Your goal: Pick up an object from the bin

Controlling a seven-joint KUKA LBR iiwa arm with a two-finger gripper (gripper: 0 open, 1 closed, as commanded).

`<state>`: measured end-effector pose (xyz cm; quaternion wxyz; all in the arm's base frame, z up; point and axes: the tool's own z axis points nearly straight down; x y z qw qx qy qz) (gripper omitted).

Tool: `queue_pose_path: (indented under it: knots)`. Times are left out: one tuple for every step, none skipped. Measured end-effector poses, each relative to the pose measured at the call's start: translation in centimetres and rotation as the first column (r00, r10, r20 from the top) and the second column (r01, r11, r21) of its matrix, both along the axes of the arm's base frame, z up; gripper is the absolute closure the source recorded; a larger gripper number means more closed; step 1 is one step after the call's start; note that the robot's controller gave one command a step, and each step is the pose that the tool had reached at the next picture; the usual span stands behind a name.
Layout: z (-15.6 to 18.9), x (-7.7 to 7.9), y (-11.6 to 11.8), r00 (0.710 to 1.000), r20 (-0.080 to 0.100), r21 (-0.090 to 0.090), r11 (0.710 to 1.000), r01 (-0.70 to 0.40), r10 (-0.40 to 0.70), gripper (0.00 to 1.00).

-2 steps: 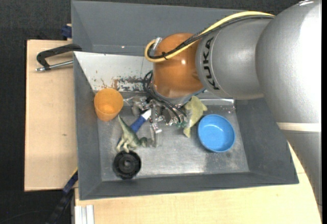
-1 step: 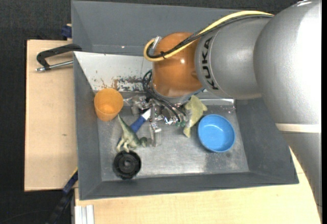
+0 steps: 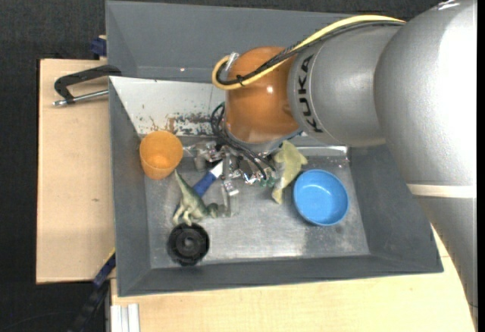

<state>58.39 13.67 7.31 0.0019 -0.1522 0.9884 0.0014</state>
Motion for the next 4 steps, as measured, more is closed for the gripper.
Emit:
queue_pose_path:
  knots:
    - [0.1, 0.1, 0.1, 1.0, 0.0, 0.0, 1.0, 0.001, -0.001, 0.0]
    - [0.2, 0.2, 0.2, 1.0, 0.0, -0.001, 1.0, 0.002, -0.002, 0.0]
    - [0.4, 0.3, 0.1, 1.0, 0.003, -0.001, 1.0, 0.003, -0.003, 1.0]
    - [5.4, 0.6, 0.3, 1.0, 0.008, 0.0, 1.0, 0.004, -0.004, 1.0]
